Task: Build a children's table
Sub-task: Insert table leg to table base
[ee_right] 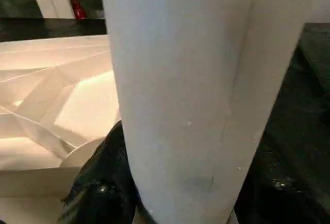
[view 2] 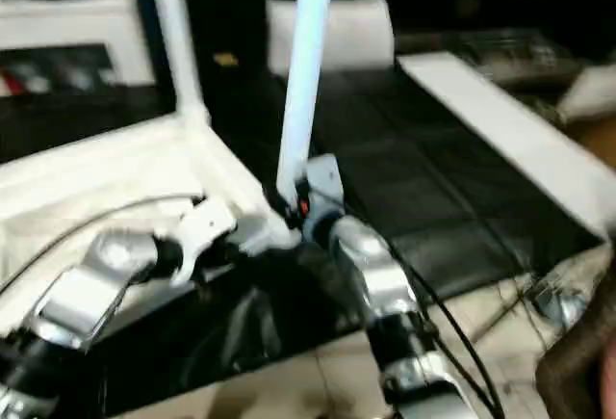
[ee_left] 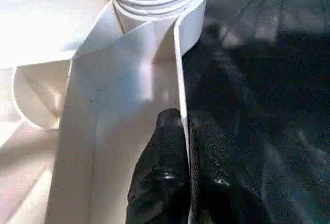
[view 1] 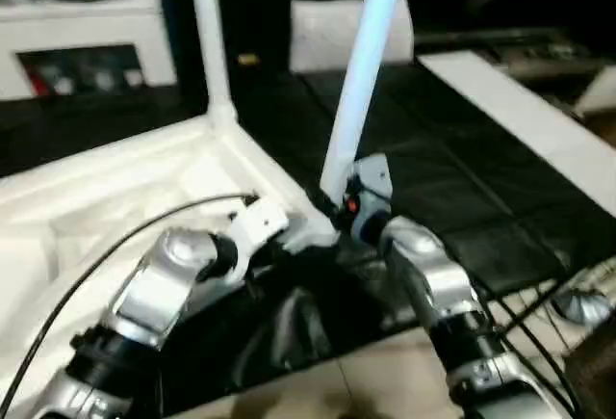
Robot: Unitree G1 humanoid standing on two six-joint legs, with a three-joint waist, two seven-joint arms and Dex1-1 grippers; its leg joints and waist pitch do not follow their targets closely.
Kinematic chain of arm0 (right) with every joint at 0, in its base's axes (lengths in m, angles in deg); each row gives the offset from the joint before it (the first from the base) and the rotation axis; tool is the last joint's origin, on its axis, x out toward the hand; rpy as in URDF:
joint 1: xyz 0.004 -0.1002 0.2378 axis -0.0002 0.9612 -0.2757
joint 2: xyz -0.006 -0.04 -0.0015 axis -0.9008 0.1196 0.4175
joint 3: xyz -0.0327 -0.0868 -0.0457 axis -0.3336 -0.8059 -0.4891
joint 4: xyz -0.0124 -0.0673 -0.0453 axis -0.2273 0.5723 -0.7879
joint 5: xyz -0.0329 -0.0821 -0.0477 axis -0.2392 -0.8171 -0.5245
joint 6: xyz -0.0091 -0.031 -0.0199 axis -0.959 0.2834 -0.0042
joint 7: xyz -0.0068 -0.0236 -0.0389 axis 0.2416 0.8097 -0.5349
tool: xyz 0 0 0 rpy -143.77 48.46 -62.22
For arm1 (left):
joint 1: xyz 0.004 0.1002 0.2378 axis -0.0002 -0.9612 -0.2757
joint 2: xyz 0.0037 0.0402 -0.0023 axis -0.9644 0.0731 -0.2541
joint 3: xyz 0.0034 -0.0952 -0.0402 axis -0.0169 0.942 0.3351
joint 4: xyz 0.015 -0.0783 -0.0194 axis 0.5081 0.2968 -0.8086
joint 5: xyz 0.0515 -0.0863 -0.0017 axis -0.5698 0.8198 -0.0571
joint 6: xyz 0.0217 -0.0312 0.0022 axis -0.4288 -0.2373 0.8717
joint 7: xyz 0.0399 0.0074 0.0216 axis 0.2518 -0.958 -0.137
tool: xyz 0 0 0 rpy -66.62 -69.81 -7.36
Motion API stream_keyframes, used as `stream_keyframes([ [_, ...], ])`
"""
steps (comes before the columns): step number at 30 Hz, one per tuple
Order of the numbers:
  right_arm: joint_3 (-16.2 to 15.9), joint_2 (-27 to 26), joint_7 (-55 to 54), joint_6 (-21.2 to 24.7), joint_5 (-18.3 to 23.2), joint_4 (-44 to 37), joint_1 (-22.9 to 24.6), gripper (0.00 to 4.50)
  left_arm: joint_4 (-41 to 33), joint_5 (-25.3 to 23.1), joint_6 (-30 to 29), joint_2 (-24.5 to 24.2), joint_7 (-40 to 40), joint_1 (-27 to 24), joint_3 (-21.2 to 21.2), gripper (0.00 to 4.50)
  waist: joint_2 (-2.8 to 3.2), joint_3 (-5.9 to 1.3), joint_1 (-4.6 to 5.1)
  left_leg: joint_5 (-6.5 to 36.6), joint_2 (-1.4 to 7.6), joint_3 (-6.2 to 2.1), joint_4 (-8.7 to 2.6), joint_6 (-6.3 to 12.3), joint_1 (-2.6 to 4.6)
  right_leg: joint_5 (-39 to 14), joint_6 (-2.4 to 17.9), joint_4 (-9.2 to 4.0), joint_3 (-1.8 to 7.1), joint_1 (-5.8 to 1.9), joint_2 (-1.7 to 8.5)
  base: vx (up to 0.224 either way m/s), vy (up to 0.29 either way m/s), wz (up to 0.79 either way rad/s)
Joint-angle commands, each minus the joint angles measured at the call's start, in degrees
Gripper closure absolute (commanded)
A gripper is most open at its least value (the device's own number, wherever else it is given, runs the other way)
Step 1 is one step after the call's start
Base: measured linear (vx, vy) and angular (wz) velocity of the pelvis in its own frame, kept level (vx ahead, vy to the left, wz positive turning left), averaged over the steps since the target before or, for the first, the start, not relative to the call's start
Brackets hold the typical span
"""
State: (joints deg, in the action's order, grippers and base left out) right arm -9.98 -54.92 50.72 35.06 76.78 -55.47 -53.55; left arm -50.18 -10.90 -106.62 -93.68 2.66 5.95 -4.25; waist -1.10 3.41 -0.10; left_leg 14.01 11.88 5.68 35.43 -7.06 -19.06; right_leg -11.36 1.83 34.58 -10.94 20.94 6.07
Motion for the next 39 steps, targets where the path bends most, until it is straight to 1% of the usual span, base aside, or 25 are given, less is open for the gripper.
stream_keyframes([
  [1,1.23,-0.01,-2.19,2.75,-0.56,6.05,1.14,2.59,-1.51,0.53,2.53,0.00,1.66,1.90,-1.49,4.50,1.09,-1.79,0.28,22.41,0.97,0.28,-5.62,-0.84,-0.64,-33.66,2.92,-7.03,3.54,-1.24,3.77,0.000,0.000,0.00],
  [2,0.57,-0.10,-1.65,2.61,-0.88,5.85,1.28,2.59,-0.67,-0.18,3.63,-0.81,1.86,1.99,-1.69,4.50,1.35,-2.08,0.38,24.39,1.06,-0.27,-5.95,-0.96,-1.15,-35.37,1.11,-7.40,3.47,-1.80,4.07,0.000,0.000,0.00],
  [3,0.44,-0.14,-1.71,2.63,-1.00,5.81,1.35,2.59,-0.47,-0.12,3.76,-0.90,1.93,1.97,-1.55,4.50,1.27,-2.14,0.42,24.48,1.13,-0.26,-6.00,-0.84,-1.00,-34.78,1.10,-7.50,3.64,-1.64,4.07,0.000,0.000,0.00],
  [5,0.22,-0.25,-1.69,2.39,-1.30,6.07,1.48,2.59,0.15,0.45,3.93,-0.66,1.77,1.89,-0.65,4.50,1.17,-2.46,0.18,20.63,1.25,-0.02,-6.36,-0.33,-1.17,-29.66,2.60,-7.08,4.29,-1.83,3.94,0.000,0.000,0.00],
  [7,0.37,-0.38,-1.35,2.37,-1.04,6.25,1.54,2.59,0.61,0.52,4.29,-0.85,1.92,1.92,-0.55,4.50,1.17,-2.57,0.08,18.63,1.39,0.17,-6.47,-0.17,-1.10,-27.38,3.63,-6.80,4.82,-1.75,3.80,0.000,0.000,0.00],
  [9,0.85,-0.67,0.06,2.53,0.01,6.18,1.70,2.59,1.44,1.20,5.19,-0.82,1.81,1.94,0.00,4.50,1.17,-2.59,-0.06,16.28,1.52,0.58,-6.61,0.17,-1.14,-23.35,5.58,-6.27,5.39,-1.71,3.47,0.000,0.000,0.00],
  [10,0.96,-0.70,0.19,2.49,0.03,6.23,1.68,2.24,1.69,1.47,5.43,-0.83,1.82,1.99,0.13,4.50,1.14,-2.67,-0.10,15.69,1.60,0.71,-6.64,0.27,-1.11,-22.55,6.04,-6.08,5.50,-1.76,3.44,0.000,0.000,0.00],
  [13,1.03,-0.48,0.76,2.24,-0.01,6.31,1.57,2.03,2.61,2.48,7.18,-0.72,2.38,2.22,0.79,4.50,1.11,-2.79,-0.27,14.76,1.56,1.15,-6.56,0.51,-0.81,-21.98,6.89,-6.00,5.92,-1.48,3.37,0.000,0.000,0.00],
  [14,1.07,-0.42,0.84,2.26,0.02,6.30,1.56,1.80,2.77,2.69,7.34,-0.65,2.45,2.26,1.00,4.50,1.03,-2.93,-0.40,13.55,1.65,1.34,-6.57,0.47,-0.80,-20.68,7.40,-5.83,6.13,-1.47,3.35,0.000,0.000,0.00],
  [15,1.00,-0.24,1.10,2.09,-0.05,6.27,1.58,1.71,2.99,2.88,7.58,-0.66,2.56,2.35,1.23,4.50,1.07,-3.07,-0.45,12.55,1.63,1.37,-6.50,0.36,-0.87,-19.54,7.64,-5.54,6.22,-1.58,3.28,0.000,0.000,0.00],
  [16,1.03,-0.12,1.33,2.01,-0.06,6.19,1.66,1.65,3.21,2.98,7.95,-0.75,2.72,2.43,1.37,4.50,0.83,-3.15,-0.49,10.44,1.55,1.54,-6.51,0.62,-1.20,-17.49,8.03,-5.12,6.47,-1.73,3.08,0.000,0.000,0.00],
  [18,0.94,0.34,2.44,1.96,0.01,5.47,2.05,1.59,3.80,3.38,9.35,-1.03,3.34,2.54,1.75,4.50,0.96,-3.25,-0.78,10.19,1.54,1.89,-6.42,0.98,-1.01,-15.84,9.00,-4.84,6.84,-1.52,3.00,0.000,0.000,0.00],
  [19,0.90,0.60,2.85,2.00,0.04,4.77,2.41,1.42,4.03,3.46,9.68,-1.32,3.68,2.57,1.86,4.50,1.30,-3.39,-1.03,9.53,1.46,2.02,-6.46,1.12,-1.09,-14.56,9.32,-4.59,6.89,-1.70,2.90,0.000,0.000,0.00],
  [20,0.93,0.75,3.14,2.01,0.01,4.32,2.65,1.23,4.27,3.56,9.97,-1.54,3.88,2.60,1.90,4.50,1.12,-3.39,-1.11,8.60,1.56,2.10,-6.51,1.41,-1.09,-13.14,9.51,-4.44,6.91,-1.72,2.78,0.000,0.000,0.00],
  [22,0.83,1.54,4.79,2.17,0.56,2.27,3.71,1.19,4.90,3.77,10.87,-2.20,4.43,2.64,1.86,4.50,1.08,-3.43,-1.58,7.13,1.50,2.31,-6.41,1.71,-0.98,-11.81,9.80,-4.40,7.02,-1.77,2.76,0.000,0.000,0.00],
  [23,0.82,1.62,4.87,2.24,0.61,2.02,3.85,0.98,4.94,3.80,10.95,-2.24,4.47,2.63,1.88,4.50,1.13,-3.51,-1.68,6.52,1.50,2.36,-6.38,1.78,-0.96,-11.01,10.03,-4.27,7.04,-1.82,2.73,0.000,0.000,0.00],
  [25,0.18,3.99,8.15,3.09,1.84,-4.51,7.46,0.79,6.28,4.01,13.04,-3.25,5.83,2.67,1.95,4.50,1.06,-3.60,-1.98,4.17,1.51,2.36,-6.36,2.17,-1.07,-7.61,10.27,-3.83,6.98,-2.18,2.54,0.000,0.000,0.00],
  [26,-0.03,4.84,9.21,3.31,2.21,-6.59,8.68,0.74,6.78,4.08,13.69,-3.50,6.28,2.71,1.98,4.50,1.13,-3.64,-2.14,3.34,1.54,2.51,-6.17,2.58,-0.87,-6.17,10.38,-3.70,7.12,-2.04,2.57,0.000,0.000,0.00],
  [28,-0.16,6.07,10.79,3.70,2.68,-9.56,10.53,0.66,7.55,4.17,15.06,-3.84,7.04,2.73,1.91,4.50,0.93,-3.64,-2.12,3.06,1.51,2.59,-6.20,3.01,-1.04,-5.77,10.39,-3.71,7.13,-2.24,2.56,0.000,0.000,0.00],
  [29,-0.22,6.97,11.60,3.94,2.93,-11.32,11.65,0.44,8.10,4.34,16.14,-4.10,7.92,2.79,1.77,4.50,0.92,-3.66,-2.15,2.93,1.46,2.57,-6.19,3.12,-1.10,-5.89,10.39,-3.70,7.11,-2.37,2.57,0.000,0.000,0.00],
  [31,-0.07,10.26,14.40,4.21,3.78,-16.41,14.79,0.35,9.80,5.34,19.88,-5.11,11.82,2.97,1.06,4.50,0.81,-3.65,-2.29,3.02,1.35,2.70,-6.11,3.58,-1.16,-7.08,9.84,-3.94,7.14,-2.43,2.59,0.000,0.000,0.00],
  [32,-0.07,10.26,14.40,4.21,3.78,-16.41,14.79,0.35,9.80,5.34,19.88,-5.11,11.82,2.97,1.06,4.50,0.71,-3.60,-2.22,3.19,1.37,2.72,-6.15,3.65,-1.22,-7.51,9.64,-3.94,7.21,-2.45,2.61,0.000,0.000,0.00],
  [36,1.34,14.49,18.11,4.65,5.44,-21.13,16.65,0.06,12.62,5.95,24.97,-6.93,17.17,3.82,-0.51,4.50,0.52,-3.40,-2.43,5.51,1.35,3.05,-6.24,4.10,-0.92,-12.99,8.37,-4.55,7.43,-1.90,2.56,0.000,0.000,0.00],
  [38,1.14,17.21,22.16,5.36,6.50,-23.45,16.71,0.06,15.05,5.98,28.86,-8.05,21.25,4.79,-1.55,4.50,0.50,-3.39,-2.61,5.67,1.36,3.12,-6.20,4.17,-0.79,-13.50,8.13,-4.57,7.48,-1.70,2.46,0.000,0.000,0.00],
  [39,1.14,17.21,22.16,5.36,6.50,-23.45,16.71,0.06,15.05,5.98,28.86,-8.05,21.25,4.79,-1.55,4.50,0.37,-3.49,-2.69,5.46,1.34,3.14,-6.15,4.33,-0.80,-13.36,8.05,-4.53,7.50,-1.80,2.48,0.000,0.000,0.00],
])
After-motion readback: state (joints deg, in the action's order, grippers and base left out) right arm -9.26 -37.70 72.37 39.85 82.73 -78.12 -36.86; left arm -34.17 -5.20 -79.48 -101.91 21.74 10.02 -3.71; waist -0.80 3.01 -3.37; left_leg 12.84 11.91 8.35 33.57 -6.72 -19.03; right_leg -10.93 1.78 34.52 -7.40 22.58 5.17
